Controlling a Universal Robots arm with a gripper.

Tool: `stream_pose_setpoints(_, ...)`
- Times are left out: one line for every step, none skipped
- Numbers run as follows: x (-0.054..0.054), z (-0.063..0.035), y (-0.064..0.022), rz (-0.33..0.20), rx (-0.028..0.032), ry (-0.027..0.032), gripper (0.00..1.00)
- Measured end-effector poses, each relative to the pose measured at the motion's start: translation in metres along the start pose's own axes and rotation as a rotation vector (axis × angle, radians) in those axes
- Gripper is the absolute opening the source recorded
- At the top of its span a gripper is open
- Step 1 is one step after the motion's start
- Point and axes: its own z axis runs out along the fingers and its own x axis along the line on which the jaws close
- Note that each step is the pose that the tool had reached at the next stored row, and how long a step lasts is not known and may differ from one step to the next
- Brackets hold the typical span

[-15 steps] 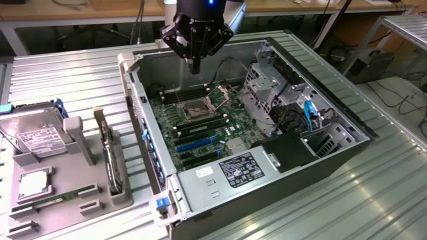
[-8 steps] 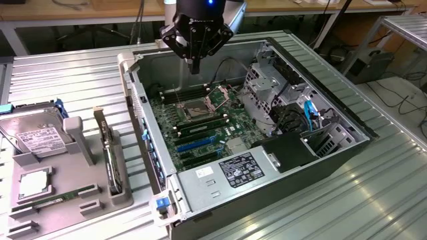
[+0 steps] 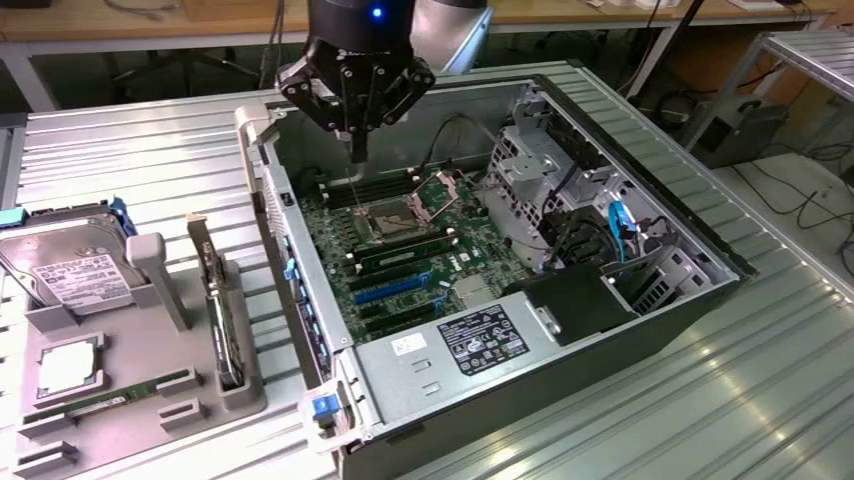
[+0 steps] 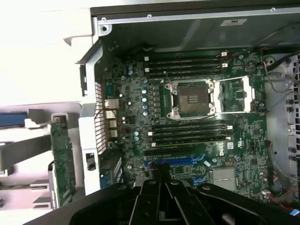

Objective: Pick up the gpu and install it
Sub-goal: 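Reach for the gpu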

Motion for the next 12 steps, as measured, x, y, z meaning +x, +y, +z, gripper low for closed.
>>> stream_pose_setpoints(0.006, -0.0002, -0.0025, 0.0, -0.0001, 0.0, 0.11)
stream_pose_setpoints(0.01, -0.0005, -0.0042, 0.0, 0.0, 0.0001, 0.11)
stream_pose_setpoints(0.014, -0.0007, -0.006, 0.0, 0.0001, 0.0001, 0.11)
stream_pose_setpoints(0.019, -0.0008, -0.0081, 0.0, -0.0001, 0.0, 0.11)
stream_pose_setpoints(0.026, -0.0011, -0.0109, 0.0, 0.0, 0.0, 0.11)
stream_pose_setpoints(0.03, -0.0013, -0.0126, 0.0, 0.0, 0.0001, 0.11)
stream_pose_setpoints(0.034, -0.0015, -0.0143, 0.0, 0.0, 0.0001, 0.11)
stream_pose_setpoints(0.041, -0.0017, -0.0168, 0.0, -0.0002, -0.0001, 0.11)
stream_pose_setpoints(0.046, -0.0019, -0.0183, 0.0, 0.0, 0.0, 0.11)
stream_pose_setpoints(0.052, -0.0021, -0.0201, 0.0, 0.0, 0.0001, 0.11)
stream_pose_setpoints(0.058, -0.0022, -0.0217, 0.0, -0.0001, 0.0, 0.11)
stream_pose_setpoints(0.062, -0.0021, -0.0227, 0.0, -0.0002, -0.0001, 0.11)
